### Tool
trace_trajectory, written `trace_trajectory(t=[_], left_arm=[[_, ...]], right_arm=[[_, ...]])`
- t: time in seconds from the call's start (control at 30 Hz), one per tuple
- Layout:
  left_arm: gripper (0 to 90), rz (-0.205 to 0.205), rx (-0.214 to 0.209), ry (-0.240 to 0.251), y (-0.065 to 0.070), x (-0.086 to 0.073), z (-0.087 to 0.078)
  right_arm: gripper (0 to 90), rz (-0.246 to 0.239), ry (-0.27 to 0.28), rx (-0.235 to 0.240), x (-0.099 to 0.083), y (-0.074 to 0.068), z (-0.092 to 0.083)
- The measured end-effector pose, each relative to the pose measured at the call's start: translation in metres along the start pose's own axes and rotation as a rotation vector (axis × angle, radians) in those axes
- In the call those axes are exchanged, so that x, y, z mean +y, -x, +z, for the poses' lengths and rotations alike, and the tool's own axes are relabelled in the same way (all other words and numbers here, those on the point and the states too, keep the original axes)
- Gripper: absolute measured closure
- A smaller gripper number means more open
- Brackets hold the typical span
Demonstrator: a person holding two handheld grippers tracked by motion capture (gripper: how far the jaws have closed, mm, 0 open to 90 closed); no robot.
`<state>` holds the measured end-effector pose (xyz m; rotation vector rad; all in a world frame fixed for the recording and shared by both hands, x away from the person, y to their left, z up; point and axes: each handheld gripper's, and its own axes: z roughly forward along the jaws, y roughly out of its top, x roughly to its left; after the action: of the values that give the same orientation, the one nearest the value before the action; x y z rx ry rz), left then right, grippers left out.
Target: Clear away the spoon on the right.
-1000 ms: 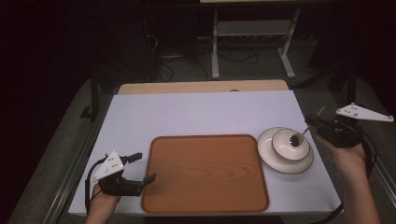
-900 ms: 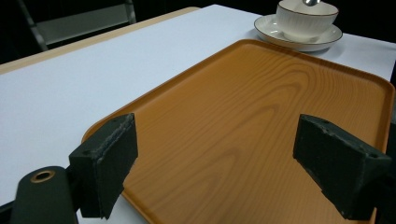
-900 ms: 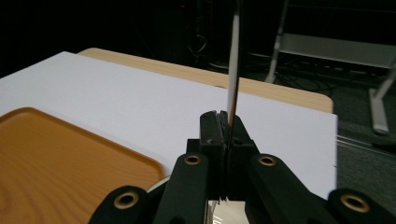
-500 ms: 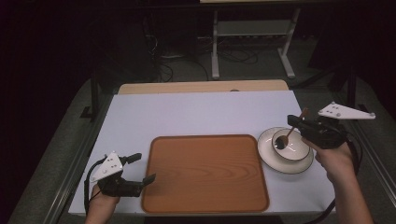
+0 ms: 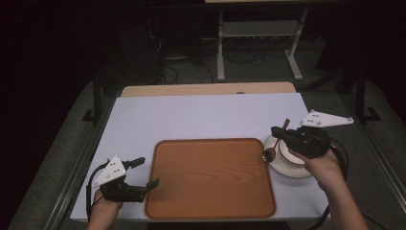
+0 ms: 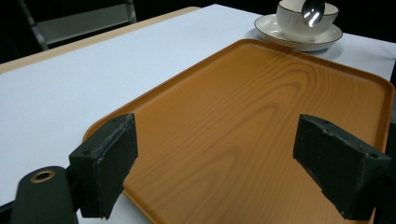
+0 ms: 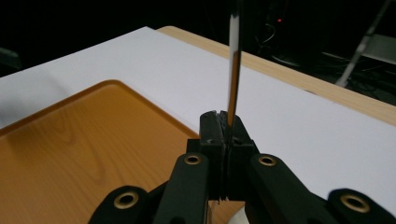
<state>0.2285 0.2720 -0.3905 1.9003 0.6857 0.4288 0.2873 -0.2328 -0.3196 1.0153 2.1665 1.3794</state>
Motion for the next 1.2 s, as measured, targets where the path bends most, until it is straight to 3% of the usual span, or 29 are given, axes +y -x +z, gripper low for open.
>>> trace_trajectory(t=[0.2,0.7,1.07,1.2], left_arm=[[13.7,0.001,0.0,0.0,0.0,0.0,0.0],[13.7,0.001,0.001,-0.001,0.0,0.0,0.0],[13.7,0.002,0.002,-0.002,0.0,0.0,0.0],[13.7,0.002,0.003,-0.002,0.0,0.0,0.0]], right_arm=[[87.9,-0.029,-0.033,0.045,-0.002,-0.012,0.012],[87.9,-0.068,-0.095,0.1,-0.009,-0.03,0.033],[87.9,-0.125,-0.199,0.145,-0.022,-0.049,0.058],[87.9,-0.13,-0.212,0.158,-0.023,-0.052,0.062]])
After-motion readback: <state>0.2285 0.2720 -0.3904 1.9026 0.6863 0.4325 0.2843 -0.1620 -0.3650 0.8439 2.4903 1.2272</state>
